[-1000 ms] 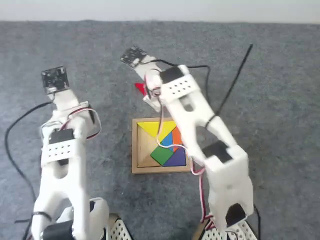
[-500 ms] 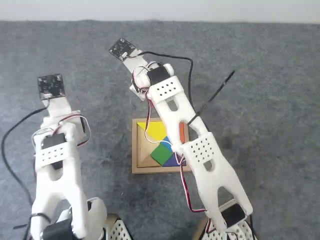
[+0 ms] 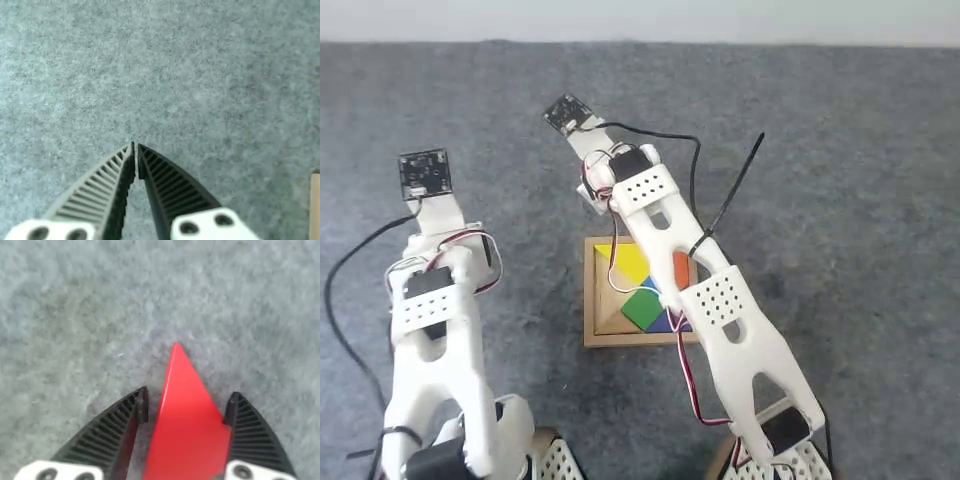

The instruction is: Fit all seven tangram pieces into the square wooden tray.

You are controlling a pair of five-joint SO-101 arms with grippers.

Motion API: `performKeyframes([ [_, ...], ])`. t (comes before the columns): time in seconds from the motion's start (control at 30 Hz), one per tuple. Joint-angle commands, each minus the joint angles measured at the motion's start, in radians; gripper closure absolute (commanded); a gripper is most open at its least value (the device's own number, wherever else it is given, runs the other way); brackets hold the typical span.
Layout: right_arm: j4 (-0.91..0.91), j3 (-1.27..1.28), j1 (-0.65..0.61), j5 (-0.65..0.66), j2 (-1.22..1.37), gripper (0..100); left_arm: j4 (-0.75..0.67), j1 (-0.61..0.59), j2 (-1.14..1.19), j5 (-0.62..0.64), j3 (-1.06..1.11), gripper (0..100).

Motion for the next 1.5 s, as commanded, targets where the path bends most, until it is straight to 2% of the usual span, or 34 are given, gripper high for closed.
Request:
performKeyframes([
  [0.0, -0.018, 0.021, 0.012, 0.040, -0.051, 73.8, -0.021, 0.005, 0.000, -0.002, -0.010, 99],
  [0.1, 0.007, 0.026, 0.047, 0.081, -0.050, 79.0, -0.025, 0.005, 0.000, -0.002, -0.010, 99],
  [0.23, 0.133, 0.025, 0.081, 0.170, -0.048, 83.5, -0.029, 0.006, 0.000, 0.000, -0.001, 99],
  [0.53, 0.371, -0.037, 0.151, 0.327, -0.088, 85.0, -0.028, 0.006, 0.000, 0.000, -0.001, 99],
  [0.6, 0.453, -0.095, 0.154, 0.330, -0.104, 82.8, -0.025, 0.006, 0.000, 0.000, 0.001, 99],
  [0.73, 0.573, -0.249, 0.156, 0.324, -0.107, 67.8, -0.023, 0.025, -0.011, -0.005, 0.019, 99],
  [1.03, 0.588, -0.210, 0.206, 0.304, -0.117, 63.7, -0.021, -0.002, -0.011, -0.003, 0.021, 99],
  [1.13, 0.588, -0.144, 0.211, 0.302, -0.119, 60.9, -0.021, -0.002, -0.011, -0.005, 0.019, 99],
  [1.3, 0.588, 0.018, 0.211, 0.359, -0.203, 61.0, -0.021, -0.002, -0.011, -0.006, 0.019, 99],
  [1.47, 0.575, 0.146, 0.202, 0.356, -0.266, 61.0, -0.021, -0.002, -0.011, -0.006, 0.019, 99],
])
